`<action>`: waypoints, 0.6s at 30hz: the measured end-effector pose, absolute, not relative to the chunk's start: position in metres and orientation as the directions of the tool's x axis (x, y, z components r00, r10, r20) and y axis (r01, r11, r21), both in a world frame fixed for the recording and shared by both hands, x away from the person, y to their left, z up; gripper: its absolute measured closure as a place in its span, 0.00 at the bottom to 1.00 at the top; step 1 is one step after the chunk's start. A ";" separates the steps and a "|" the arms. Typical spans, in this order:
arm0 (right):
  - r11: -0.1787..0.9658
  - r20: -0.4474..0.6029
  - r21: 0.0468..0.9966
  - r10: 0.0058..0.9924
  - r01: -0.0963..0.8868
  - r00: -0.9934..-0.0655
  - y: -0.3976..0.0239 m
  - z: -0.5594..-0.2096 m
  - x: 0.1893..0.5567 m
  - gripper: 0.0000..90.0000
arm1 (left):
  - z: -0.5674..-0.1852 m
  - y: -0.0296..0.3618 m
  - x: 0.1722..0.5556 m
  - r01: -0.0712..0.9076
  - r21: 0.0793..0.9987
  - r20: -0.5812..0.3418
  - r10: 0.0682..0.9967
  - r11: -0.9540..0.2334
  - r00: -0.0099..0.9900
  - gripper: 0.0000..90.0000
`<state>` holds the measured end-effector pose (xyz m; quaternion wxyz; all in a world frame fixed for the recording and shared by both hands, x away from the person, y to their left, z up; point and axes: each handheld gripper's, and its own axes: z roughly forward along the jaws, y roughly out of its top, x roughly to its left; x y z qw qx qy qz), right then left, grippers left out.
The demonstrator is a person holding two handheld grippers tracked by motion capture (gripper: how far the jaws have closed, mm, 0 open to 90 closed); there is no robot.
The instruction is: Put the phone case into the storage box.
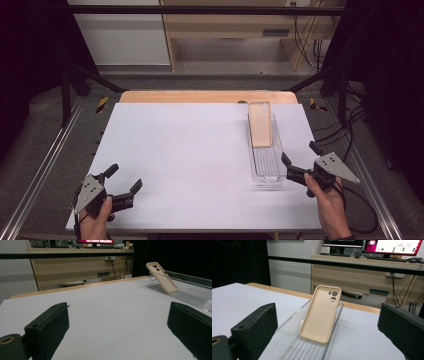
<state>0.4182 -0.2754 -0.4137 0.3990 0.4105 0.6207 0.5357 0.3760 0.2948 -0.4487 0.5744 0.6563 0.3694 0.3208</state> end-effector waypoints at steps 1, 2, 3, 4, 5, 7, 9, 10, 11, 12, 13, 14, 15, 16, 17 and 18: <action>0.092 -0.059 0.993 0.937 0.080 -0.344 -0.276 -0.415 0.418 0.03 | -0.449 0.295 0.376 0.116 0.991 -0.004 0.853 -0.067 0.522 0.04; 0.094 -0.061 0.992 0.937 0.080 -0.344 -0.276 -0.416 0.417 0.03 | -0.449 0.295 0.376 0.116 0.991 -0.004 0.853 -0.066 0.522 0.04; 0.094 -0.060 0.992 0.937 0.083 -0.343 -0.276 -0.417 0.417 0.03 | -0.449 0.295 0.376 0.115 0.991 -0.003 0.853 -0.067 0.522 0.04; 0.093 -0.059 0.992 0.936 0.084 -0.346 -0.276 -0.418 0.416 0.03 | -0.449 0.295 0.376 0.113 0.991 -0.002 0.852 -0.068 0.524 0.04; 0.095 -0.061 0.992 0.936 0.084 -0.346 -0.276 -0.419 0.415 0.03 | -0.449 0.295 0.376 0.113 0.991 -0.002 0.852 -0.068 0.524 0.04; 0.096 -0.061 0.992 0.936 0.085 -0.346 -0.277 -0.422 0.414 0.03 | -0.449 0.295 0.376 0.113 0.991 0.000 0.851 -0.069 0.525 0.04; 0.097 -0.061 0.991 0.935 0.088 -0.348 -0.277 -0.424 0.413 0.03 | -0.449 0.294 0.376 0.113 0.991 0.001 0.850 -0.071 0.526 0.04; 0.102 -0.066 0.991 0.935 0.087 -0.347 -0.277 -0.424 0.413 0.03 | -0.449 0.294 0.376 0.113 0.991 0.001 0.850 -0.071 0.527 0.04; 0.101 -0.066 0.991 0.935 0.085 -0.349 -0.277 -0.425 0.412 0.03 | -0.449 0.294 0.376 0.112 0.991 0.002 0.849 -0.072 0.528 0.04; 0.102 -0.066 0.991 0.934 0.086 -0.351 -0.277 -0.426 0.412 0.03 | -0.449 0.294 0.376 0.112 0.991 0.003 0.849 -0.072 0.528 0.04; 0.105 -0.069 0.991 0.933 0.085 -0.352 -0.277 -0.427 0.411 0.03 | -0.449 0.294 0.376 0.111 0.991 0.003 0.849 -0.073 0.529 0.04; 0.105 -0.068 0.991 0.934 0.087 -0.351 -0.278 -0.428 0.410 0.03 | -0.449 0.294 0.376 0.111 0.991 0.003 0.848 -0.073 0.529 0.04; 0.106 -0.068 0.991 0.933 0.087 -0.353 -0.278 -0.430 0.410 0.03 | -0.449 0.294 0.376 0.111 0.991 0.003 0.848 -0.073 0.530 0.04; 0.105 -0.067 0.990 0.933 0.090 -0.354 -0.278 -0.431 0.409 0.03 | -0.449 0.294 0.376 0.111 0.991 0.003 0.848 -0.073 0.530 0.04; 0.105 -0.066 0.990 0.932 0.090 -0.357 -0.279 -0.432 0.408 0.03 | -0.449 0.294 0.375 0.111 0.991 0.004 0.847 -0.074 0.531 0.04; 0.102 -0.062 0.990 0.932 0.093 -0.358 -0.279 -0.433 0.408 0.03 | -0.449 0.294 0.375 0.110 0.991 0.004 0.847 -0.074 0.532 0.04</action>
